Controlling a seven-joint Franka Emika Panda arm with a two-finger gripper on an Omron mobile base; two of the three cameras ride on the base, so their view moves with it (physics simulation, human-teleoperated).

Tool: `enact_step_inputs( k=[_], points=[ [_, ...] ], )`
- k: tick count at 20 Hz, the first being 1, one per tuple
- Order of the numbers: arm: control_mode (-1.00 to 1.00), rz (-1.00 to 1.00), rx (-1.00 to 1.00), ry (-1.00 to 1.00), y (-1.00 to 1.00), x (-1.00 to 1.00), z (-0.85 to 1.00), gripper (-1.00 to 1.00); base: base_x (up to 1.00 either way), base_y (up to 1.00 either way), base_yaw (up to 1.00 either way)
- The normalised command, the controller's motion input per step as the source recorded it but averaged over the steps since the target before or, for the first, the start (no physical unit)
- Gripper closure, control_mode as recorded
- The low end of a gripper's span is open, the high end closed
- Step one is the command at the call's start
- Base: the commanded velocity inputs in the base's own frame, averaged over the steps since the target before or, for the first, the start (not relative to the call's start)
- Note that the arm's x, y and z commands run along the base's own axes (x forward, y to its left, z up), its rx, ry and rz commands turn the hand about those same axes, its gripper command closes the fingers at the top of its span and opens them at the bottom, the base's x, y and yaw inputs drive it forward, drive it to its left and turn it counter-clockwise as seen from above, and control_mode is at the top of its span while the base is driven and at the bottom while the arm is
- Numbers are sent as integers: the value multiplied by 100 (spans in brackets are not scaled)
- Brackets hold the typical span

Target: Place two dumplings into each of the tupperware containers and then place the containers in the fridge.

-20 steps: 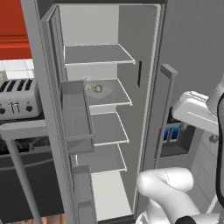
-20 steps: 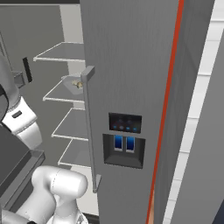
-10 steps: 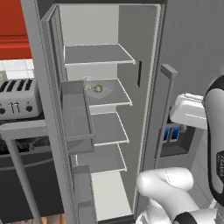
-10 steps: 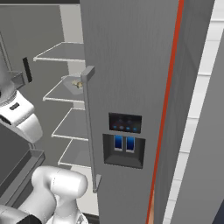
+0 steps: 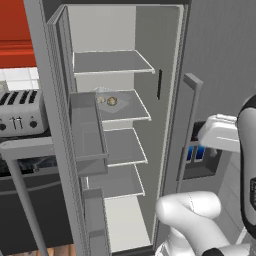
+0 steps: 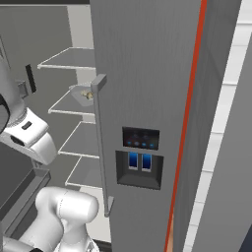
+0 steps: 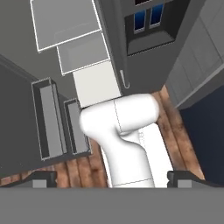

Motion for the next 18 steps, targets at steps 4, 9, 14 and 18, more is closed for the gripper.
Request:
enact_step_inputs(
  k=[4,9,14,18],
  points=[
    [-100,4,-3,0,0,0,-9,-100,0,0,0],
    [100,1,0,0,0,-1,0,-100,-61,0,2],
    [100,0,0,0,0,0,0,-100,-100,0,5],
    [100,0,0,0,0,0,0,-100,-100,15,20]
  ],
)
